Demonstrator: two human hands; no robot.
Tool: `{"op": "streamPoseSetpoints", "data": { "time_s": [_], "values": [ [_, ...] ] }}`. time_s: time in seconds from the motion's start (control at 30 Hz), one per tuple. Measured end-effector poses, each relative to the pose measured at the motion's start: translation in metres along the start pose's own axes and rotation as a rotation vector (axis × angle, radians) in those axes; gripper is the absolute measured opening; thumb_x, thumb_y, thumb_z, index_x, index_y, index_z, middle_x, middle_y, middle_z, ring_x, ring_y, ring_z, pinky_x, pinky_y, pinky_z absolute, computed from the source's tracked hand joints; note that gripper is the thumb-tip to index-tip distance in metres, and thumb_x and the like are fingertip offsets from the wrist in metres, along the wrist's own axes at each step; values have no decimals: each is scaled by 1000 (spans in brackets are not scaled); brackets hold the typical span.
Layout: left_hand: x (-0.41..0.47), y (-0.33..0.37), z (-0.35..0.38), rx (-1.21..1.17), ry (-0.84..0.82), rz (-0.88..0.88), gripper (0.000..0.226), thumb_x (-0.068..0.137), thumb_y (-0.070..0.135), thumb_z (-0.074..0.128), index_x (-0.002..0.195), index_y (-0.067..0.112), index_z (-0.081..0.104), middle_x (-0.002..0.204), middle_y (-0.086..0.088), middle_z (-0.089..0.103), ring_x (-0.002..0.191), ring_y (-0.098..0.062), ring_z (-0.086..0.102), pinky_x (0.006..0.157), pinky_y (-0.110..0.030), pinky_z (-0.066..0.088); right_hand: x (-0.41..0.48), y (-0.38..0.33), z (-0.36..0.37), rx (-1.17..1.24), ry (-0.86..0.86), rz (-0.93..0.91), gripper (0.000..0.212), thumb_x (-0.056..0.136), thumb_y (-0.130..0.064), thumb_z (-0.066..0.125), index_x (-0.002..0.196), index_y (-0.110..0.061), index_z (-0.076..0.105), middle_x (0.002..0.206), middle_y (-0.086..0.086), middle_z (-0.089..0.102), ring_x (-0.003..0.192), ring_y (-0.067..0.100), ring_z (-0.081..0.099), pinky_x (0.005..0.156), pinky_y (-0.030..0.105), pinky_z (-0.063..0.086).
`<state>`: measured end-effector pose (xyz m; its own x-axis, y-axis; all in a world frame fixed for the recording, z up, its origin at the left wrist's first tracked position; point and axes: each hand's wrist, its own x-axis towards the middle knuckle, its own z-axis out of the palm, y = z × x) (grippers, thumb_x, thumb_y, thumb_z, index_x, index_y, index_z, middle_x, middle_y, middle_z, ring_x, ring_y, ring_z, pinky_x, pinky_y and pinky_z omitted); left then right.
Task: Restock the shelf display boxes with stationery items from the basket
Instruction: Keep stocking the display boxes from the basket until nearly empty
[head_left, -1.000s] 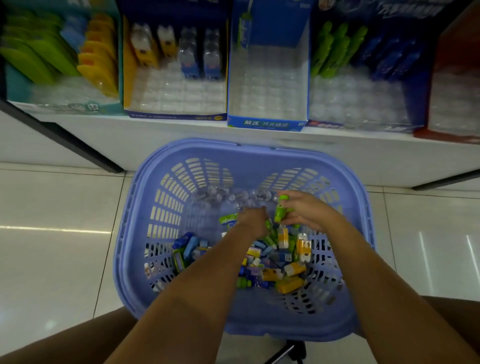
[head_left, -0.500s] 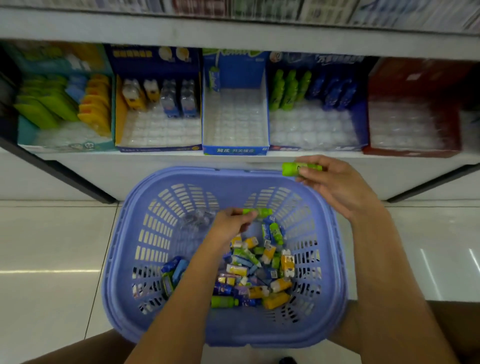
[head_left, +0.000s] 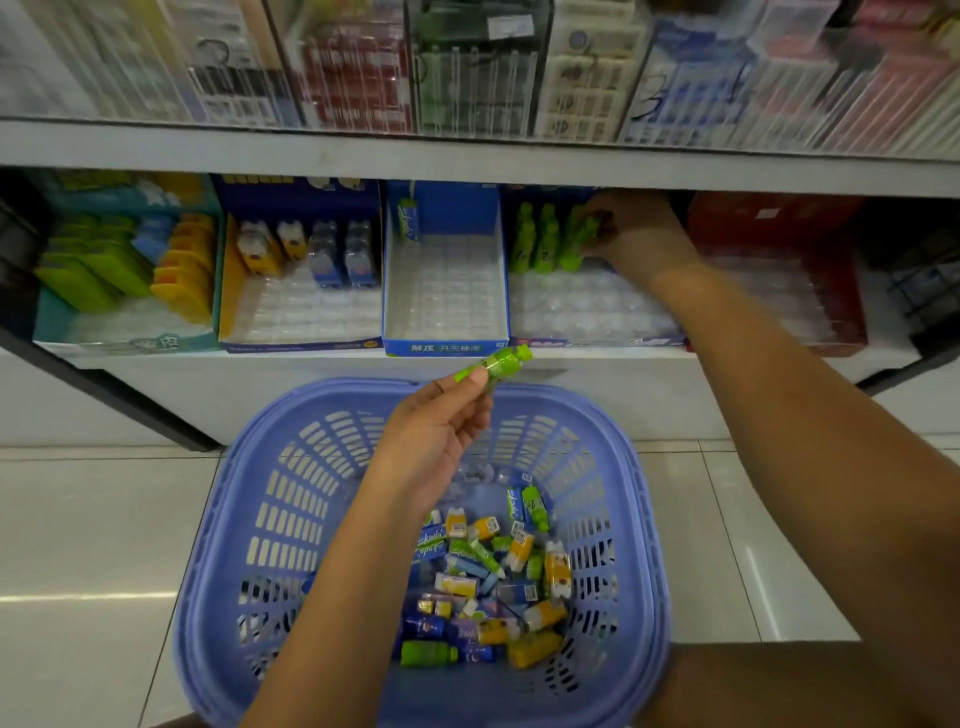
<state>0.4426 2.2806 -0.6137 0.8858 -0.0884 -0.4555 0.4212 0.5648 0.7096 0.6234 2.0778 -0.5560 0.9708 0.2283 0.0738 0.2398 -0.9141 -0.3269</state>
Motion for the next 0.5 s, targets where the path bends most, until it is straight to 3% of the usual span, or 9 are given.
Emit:
{"op": "streamPoseSetpoints", "data": {
  "time_s": [0.17,0.5],
  "values": [
    [5,6,4,-71,31,29,33,75,21,67,104,5,65,91,-4,71,75,-7,68,67,-16,55,15,13,5,46,-57,-5,32,83,-14,67,114,-14,63,114,10,63,103,19,57,74,13,31],
    [16,9,21,-245,18,-24,20,92,14,56,104,1,65,100,-13,73,78,-11,71,65,-19,56,27,15,5,-24,-191,9,44,81,-15,72,123,-11,60,125,11,59,115,26,53,85,20,34]
  ]
}}
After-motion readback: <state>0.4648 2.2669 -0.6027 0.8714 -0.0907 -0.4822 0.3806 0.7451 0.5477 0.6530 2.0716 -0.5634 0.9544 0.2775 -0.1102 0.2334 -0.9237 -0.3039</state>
